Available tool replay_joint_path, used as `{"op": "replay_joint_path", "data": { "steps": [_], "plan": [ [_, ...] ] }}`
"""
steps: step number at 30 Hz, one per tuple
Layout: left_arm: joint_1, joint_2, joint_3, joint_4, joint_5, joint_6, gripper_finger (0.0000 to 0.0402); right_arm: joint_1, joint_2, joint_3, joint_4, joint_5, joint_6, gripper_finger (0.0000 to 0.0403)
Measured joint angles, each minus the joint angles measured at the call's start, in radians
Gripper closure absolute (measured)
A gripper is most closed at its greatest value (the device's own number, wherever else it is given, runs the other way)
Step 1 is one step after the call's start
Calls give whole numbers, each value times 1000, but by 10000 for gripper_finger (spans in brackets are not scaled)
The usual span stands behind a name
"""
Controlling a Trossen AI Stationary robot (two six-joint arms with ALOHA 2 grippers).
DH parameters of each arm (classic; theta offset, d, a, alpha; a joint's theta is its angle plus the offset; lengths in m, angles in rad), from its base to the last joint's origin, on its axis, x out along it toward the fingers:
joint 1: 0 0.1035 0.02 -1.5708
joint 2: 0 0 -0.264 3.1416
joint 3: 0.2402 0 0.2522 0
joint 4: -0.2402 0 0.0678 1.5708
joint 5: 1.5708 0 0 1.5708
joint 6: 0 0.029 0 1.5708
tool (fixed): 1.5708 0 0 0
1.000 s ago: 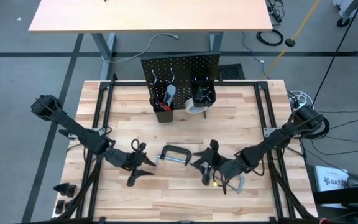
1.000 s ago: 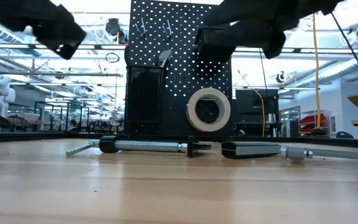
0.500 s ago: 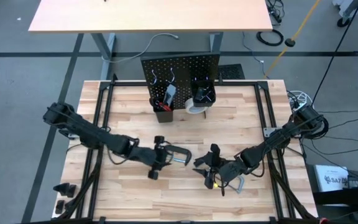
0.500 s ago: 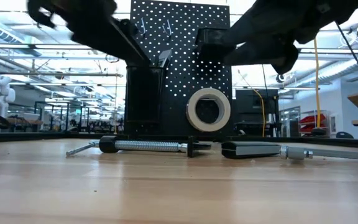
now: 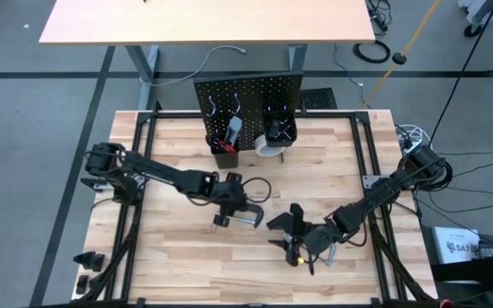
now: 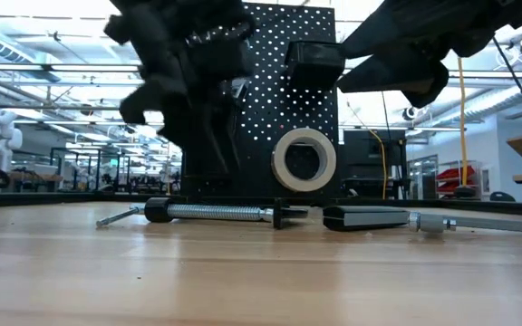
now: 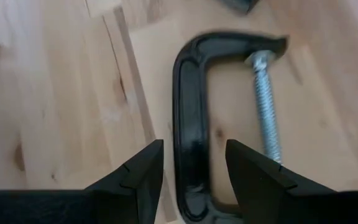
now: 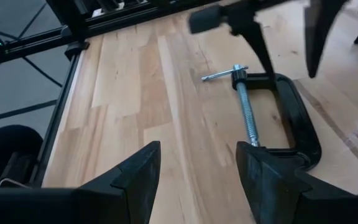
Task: Hang tools onto peg board
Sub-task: Hang the clamp on the pegboard
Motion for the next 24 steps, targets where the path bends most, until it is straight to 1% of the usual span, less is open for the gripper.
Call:
{"op": "replay_joint_path", "data": {
  "steps": [2,5,15,19,24],
  "plan": [
    [19,20,0,1,23,11,224,4,0,0,0,0,-3,200],
    [38,45,0,3,92,19,224,4,0,0,-5,-3,-3,200],
    [82,103,0,3,120,-1,224,3,0,0,-22,-1,-15,200],
    [93,126,0,3,171,-3,224,3,0,0,-21,1,-17,200],
    [93,131,0,-1,181,-20,225,3,0,0,-20,2,-19,200]
  ]
}}
